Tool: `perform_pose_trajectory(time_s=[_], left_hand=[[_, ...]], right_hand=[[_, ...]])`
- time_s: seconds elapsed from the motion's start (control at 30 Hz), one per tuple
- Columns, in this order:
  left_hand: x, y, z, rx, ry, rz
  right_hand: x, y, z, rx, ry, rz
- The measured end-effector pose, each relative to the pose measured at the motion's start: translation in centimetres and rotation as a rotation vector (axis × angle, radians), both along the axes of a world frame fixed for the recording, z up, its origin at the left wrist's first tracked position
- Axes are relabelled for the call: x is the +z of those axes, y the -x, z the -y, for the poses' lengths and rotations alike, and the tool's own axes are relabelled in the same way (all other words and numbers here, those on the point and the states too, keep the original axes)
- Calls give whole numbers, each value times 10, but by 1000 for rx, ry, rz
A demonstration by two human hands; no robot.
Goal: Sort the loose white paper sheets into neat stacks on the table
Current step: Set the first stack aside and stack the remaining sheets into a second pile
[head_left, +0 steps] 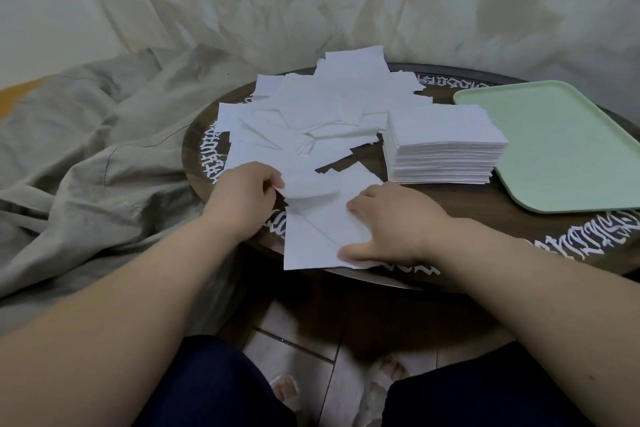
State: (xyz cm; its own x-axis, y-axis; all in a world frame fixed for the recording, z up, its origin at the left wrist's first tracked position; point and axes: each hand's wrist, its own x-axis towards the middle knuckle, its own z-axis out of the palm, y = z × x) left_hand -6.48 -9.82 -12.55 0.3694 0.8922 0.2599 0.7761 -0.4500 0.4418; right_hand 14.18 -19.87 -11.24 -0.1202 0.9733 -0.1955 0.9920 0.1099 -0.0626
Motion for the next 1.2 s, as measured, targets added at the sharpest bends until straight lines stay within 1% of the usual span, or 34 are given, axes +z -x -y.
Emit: perform_pose_trajectory(time_s=[0.1,0.2,0.23,0.33,0.4,0.43,0.5,0.53,0.57,0.63,0.67,0.7,0.77,0.8,0.83,0.9,0.93,0.97,1.0,1.03,1.1,1.13,1.17,1.2], left_hand=[[10,1,7,-61,-16,207],[12,2,7,-46,96,341],[11,3,6,-7,156,331],[11,4,8,107,313,192],[17,3,13,98,421,173],[19,3,15,78,458,132],[20,4,17,31,444,-27],[19,6,15,30,394,-63],[20,6,14,50,325,-49],[21,10,10,164,212,84],[21,12,8,228,192,157],[20,14,6,282,211,219],[16,18,6,324,318,292],[13,19,6,312,357,280],[12,19,6,287,364,230],[12,19,5,229,279,113],[11,19,4,209,229,127],[10,18,4,199,200,212],[11,18,4,204,221,364],[13,18,4,206,300,557],[17,15,5,187,554,945],[18,13,7,173,666,1035],[18,13,9,155,753,1034],[16,13,11,118,821,980]], right_hand=[[1,-1,-2,32,-51,4],[1,-2,-1,48,-50,21],[1,-1,-1,45,-48,17],[2,2,0,22,-52,21],[2,3,0,29,-72,44],[1,3,-1,51,-96,47],[-1,3,-2,98,-146,44],[-1,3,-2,111,-154,35],[0,3,-1,114,-148,18],[-1,4,0,117,-131,2],[0,5,0,126,-136,21],[-2,6,-1,141,-158,48],[-7,10,-3,197,-252,56],[-8,11,-5,219,-293,52],[-9,13,-5,219,-318,50],[-10,13,-7,177,-307,76],[-10,12,-7,139,-290,77],[-10,10,-8,89,-284,47],[-8,7,-10,24,-290,-6],[-6,2,-11,-56,-305,-77],[1,-7,-11,-242,-380,-254],[5,-13,-11,-341,-427,-343],[9,-18,-10,-437,-478,-423],[13,-23,-9,-522,-535,-484]])
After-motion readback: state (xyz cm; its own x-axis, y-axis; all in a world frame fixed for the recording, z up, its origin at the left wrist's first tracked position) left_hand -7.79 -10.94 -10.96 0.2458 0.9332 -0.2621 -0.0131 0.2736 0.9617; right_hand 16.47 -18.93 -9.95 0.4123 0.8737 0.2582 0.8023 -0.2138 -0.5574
